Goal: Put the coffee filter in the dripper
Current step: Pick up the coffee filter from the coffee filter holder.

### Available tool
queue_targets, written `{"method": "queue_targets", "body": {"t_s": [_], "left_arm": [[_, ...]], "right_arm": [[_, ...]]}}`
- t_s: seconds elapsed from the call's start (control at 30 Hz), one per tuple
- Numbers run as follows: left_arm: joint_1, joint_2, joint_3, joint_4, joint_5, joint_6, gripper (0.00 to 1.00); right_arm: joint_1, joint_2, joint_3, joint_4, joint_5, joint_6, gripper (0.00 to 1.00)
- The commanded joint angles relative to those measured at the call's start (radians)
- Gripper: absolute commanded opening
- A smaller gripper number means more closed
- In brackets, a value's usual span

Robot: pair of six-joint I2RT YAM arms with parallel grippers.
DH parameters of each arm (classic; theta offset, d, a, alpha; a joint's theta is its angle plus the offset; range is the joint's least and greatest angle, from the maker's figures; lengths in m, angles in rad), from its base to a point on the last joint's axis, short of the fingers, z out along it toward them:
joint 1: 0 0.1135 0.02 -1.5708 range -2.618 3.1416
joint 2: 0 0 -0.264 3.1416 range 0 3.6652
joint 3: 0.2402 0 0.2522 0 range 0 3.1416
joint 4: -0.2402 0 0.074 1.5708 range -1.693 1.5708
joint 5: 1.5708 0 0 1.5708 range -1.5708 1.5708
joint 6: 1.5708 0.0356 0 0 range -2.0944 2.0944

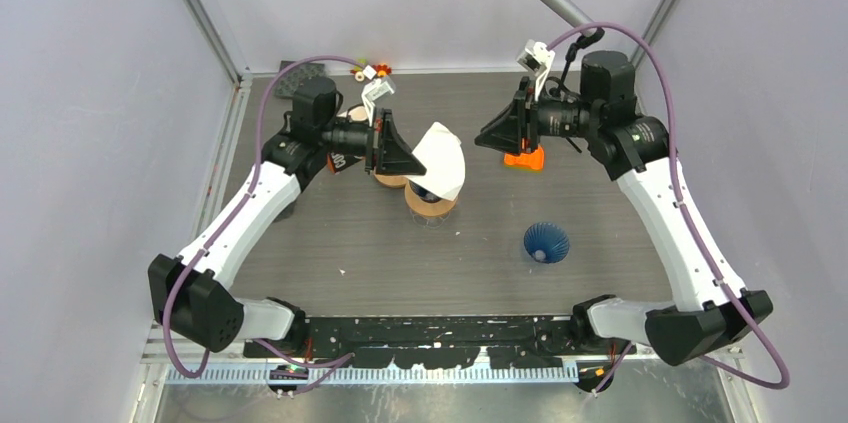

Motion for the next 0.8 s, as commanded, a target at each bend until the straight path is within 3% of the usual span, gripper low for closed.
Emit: {"method": "queue_targets", "body": {"t_s": [0.0,0.77], "left_arm": [[-0.009,-0.021,-0.002,0.038,0.023,0.008,0.00],[-0.018,0.021,0.011,0.032,-0.007,0.017,0.00]], "right_arm": [[0.006,0.044,0.043,0.022,0.029,0.015,0.37],[0.063,0.084,0.044,0.041,-0.043,0.053,0.37]]}}
